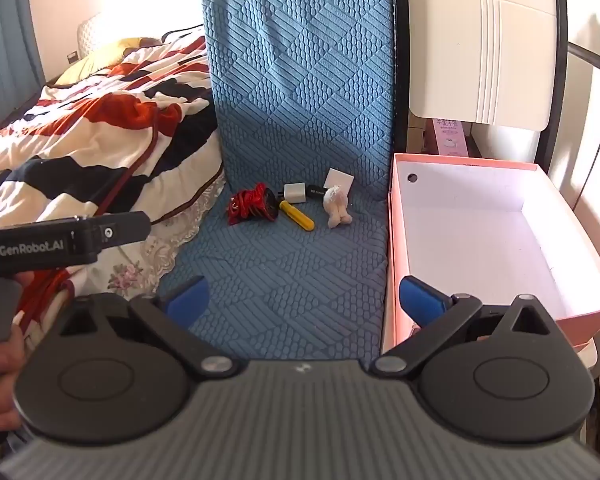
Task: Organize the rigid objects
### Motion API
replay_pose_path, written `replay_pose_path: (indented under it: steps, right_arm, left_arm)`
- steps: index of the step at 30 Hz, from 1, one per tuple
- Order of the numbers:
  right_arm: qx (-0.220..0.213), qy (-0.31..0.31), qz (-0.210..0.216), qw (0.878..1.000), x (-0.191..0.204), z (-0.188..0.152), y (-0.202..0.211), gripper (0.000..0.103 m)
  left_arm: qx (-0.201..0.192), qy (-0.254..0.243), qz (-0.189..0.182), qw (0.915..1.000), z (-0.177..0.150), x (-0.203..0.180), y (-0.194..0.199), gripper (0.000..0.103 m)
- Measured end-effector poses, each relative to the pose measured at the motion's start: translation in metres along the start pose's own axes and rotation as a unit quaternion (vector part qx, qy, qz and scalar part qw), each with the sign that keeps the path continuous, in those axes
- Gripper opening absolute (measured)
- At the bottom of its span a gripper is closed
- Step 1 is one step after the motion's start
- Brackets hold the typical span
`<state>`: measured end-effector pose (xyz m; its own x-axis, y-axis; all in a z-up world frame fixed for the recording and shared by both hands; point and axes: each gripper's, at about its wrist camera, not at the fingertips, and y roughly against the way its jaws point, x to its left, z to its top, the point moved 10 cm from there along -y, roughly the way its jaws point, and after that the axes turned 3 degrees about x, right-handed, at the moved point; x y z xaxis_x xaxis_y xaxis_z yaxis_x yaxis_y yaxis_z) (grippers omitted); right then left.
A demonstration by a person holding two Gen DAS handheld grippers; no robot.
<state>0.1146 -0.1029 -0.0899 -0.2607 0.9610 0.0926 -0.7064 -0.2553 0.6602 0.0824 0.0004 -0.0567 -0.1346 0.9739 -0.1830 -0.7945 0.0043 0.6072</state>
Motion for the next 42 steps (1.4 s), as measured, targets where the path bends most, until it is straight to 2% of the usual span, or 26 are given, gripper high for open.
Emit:
replay_pose_path:
  steps: [42]
  right_arm:
    - [0.012, -0.009, -0.005, 1.000, -0.0077, -0.0043, -0.0016, 0.103]
  left_arm:
    - [0.004, 0.007, 0.001, 1.0000, -0.0011, 0.0051, -0.0039, 0.103]
